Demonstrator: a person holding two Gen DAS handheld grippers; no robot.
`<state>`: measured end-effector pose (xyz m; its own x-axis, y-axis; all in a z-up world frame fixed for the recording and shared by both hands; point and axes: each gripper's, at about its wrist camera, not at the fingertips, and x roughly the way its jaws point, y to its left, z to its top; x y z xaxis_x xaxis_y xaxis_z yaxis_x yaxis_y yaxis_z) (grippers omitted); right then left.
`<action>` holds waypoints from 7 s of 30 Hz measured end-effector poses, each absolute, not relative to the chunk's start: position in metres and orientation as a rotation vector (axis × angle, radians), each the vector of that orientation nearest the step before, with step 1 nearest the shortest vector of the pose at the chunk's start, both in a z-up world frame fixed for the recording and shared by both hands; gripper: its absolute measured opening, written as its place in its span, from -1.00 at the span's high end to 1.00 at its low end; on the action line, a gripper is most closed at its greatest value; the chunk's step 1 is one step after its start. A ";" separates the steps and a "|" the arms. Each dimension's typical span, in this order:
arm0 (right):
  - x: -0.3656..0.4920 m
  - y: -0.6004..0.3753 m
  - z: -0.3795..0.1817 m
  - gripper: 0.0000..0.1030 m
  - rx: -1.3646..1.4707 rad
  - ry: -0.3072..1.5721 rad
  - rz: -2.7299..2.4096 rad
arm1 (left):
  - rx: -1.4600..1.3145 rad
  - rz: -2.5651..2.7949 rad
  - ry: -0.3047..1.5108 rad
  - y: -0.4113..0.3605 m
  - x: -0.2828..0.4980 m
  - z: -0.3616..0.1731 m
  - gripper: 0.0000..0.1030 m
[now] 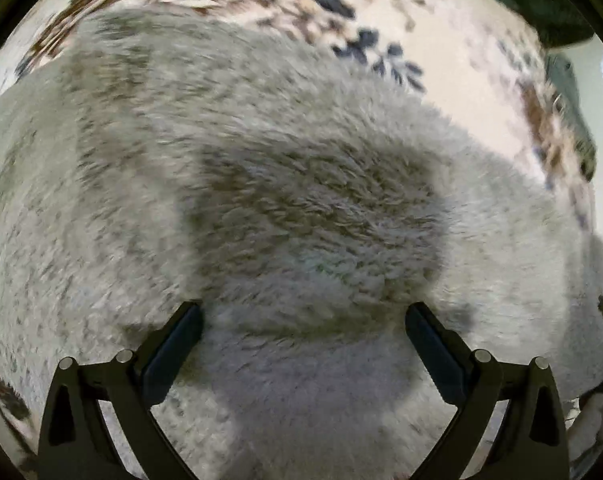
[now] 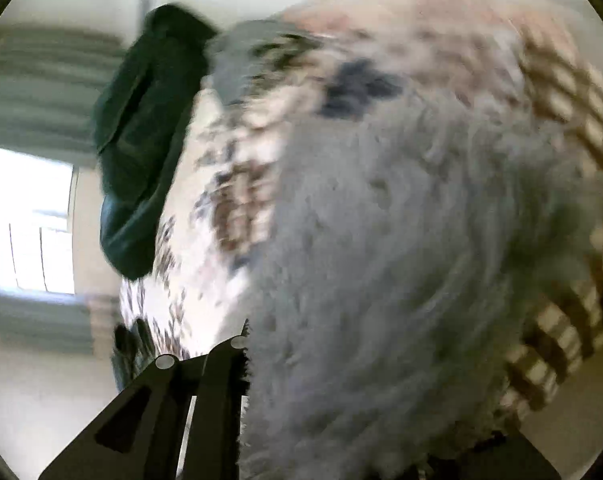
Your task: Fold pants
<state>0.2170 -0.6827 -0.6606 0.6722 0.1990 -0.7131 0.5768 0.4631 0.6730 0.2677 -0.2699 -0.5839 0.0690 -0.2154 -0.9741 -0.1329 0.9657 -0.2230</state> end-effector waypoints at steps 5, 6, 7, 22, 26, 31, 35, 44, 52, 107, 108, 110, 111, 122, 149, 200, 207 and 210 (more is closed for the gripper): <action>0.236 -0.609 -0.593 0.65 0.887 0.857 -0.178 | -0.368 -0.045 1.493 -0.226 0.250 -0.560 -1.00; 0.243 -0.584 -0.583 0.65 0.837 0.872 -0.140 | -0.380 -0.038 1.492 -0.212 0.246 -0.554 -1.00; 0.243 -0.565 -0.580 0.65 0.802 0.885 -0.112 | -0.388 -0.031 1.491 -0.203 0.245 -0.543 -1.00; 0.303 -0.230 -0.703 0.03 0.184 1.453 0.245 | -0.529 0.186 1.403 0.003 0.207 -0.517 -1.00; 0.294 -0.238 -0.673 -0.62 0.373 1.436 0.365 | -0.565 0.204 1.382 0.023 0.201 -0.514 -1.00; 0.286 -0.284 -0.631 -0.63 0.551 1.410 0.246 | -0.579 0.164 1.346 0.028 0.202 -0.504 -1.00; 0.308 -0.283 -0.641 -0.63 0.601 1.480 0.174 | -0.555 0.130 1.327 0.017 0.213 -0.505 -1.00; 0.352 -0.190 -0.708 0.36 0.316 1.662 0.129 | -0.514 0.128 1.355 0.009 0.209 -0.520 -1.00; 0.337 -0.231 -0.665 0.75 0.500 1.504 0.028 | -0.554 0.130 1.363 0.020 0.195 -0.525 -1.00; 0.280 -0.332 -0.651 -1.00 0.168 1.490 -0.153 | -0.509 -0.019 1.285 -0.034 0.275 -0.487 -0.62; 0.277 -0.316 -0.649 -1.00 0.149 1.501 -0.124 | -0.535 0.024 1.289 -0.018 0.261 -0.488 -0.62; 0.271 -0.289 -0.648 -1.00 0.137 1.515 -0.064 | -0.580 0.101 1.292 0.008 0.238 -0.490 -0.62; 0.268 -0.277 -0.650 -1.00 0.136 1.526 -0.029 | -0.607 0.150 1.292 0.026 0.224 -0.493 -0.62; 0.271 -0.167 -0.670 -1.00 -0.024 1.591 0.126 | -1.028 0.430 1.168 0.151 0.154 -0.550 -0.62; 0.266 -0.351 -0.642 -1.00 0.272 1.525 -0.198 | -0.726 -0.084 0.793 -0.006 0.234 -0.390 0.69; 0.331 -0.555 -0.608 0.50 0.592 1.327 -0.009 | -0.367 -0.097 1.314 -0.182 0.333 -0.476 -0.63; 0.312 -0.575 -0.646 -0.17 0.782 1.435 0.013 | -0.283 -0.161 1.435 -0.217 0.364 -0.528 -0.63; 0.282 -0.557 -0.676 -0.30 0.825 1.532 0.063 | -0.314 -0.161 1.450 -0.212 0.362 -0.539 -0.63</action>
